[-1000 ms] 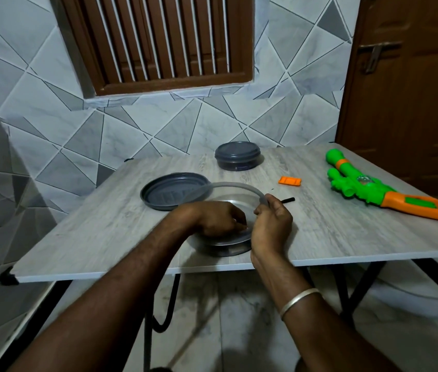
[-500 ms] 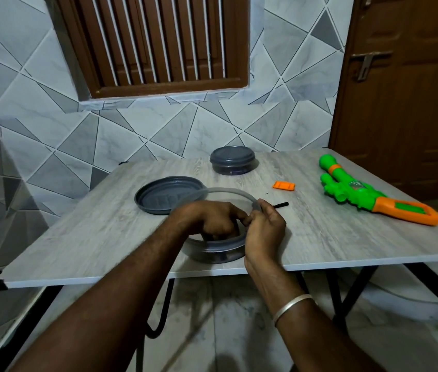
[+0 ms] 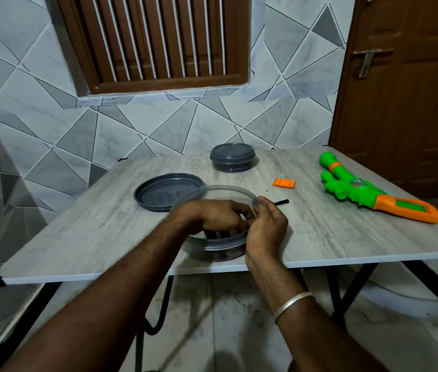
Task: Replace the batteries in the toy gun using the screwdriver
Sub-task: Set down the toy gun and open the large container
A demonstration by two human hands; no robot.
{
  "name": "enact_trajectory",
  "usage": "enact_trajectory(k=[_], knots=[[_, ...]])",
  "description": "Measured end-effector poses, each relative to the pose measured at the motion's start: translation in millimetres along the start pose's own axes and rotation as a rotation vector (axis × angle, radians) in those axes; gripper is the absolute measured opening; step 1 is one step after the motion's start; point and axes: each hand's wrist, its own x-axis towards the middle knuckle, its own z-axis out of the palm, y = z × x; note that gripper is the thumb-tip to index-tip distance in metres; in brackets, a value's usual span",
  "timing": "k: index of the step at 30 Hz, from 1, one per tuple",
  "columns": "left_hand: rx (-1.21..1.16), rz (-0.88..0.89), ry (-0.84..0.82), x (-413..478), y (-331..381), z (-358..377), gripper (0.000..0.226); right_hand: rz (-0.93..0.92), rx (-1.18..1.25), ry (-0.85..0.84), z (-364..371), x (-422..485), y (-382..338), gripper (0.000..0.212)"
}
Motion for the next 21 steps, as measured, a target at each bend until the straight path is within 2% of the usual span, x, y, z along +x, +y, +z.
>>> enact_trajectory(k=[10,17,21], knots=[[0.0,0.029,0.027,0,0,9,0.019,-0.008,0.007,0.004,-1,2,-1,0.034],[-0.025,-0.014,-0.034,-9,-6,-10,0.011,-0.019,-0.033,0.008,1,4,2,0.033],[0.0,0.013,-0.073,-17,-8,-22,0.02,-0.015,-0.035,0.005,1,4,2,0.033]])
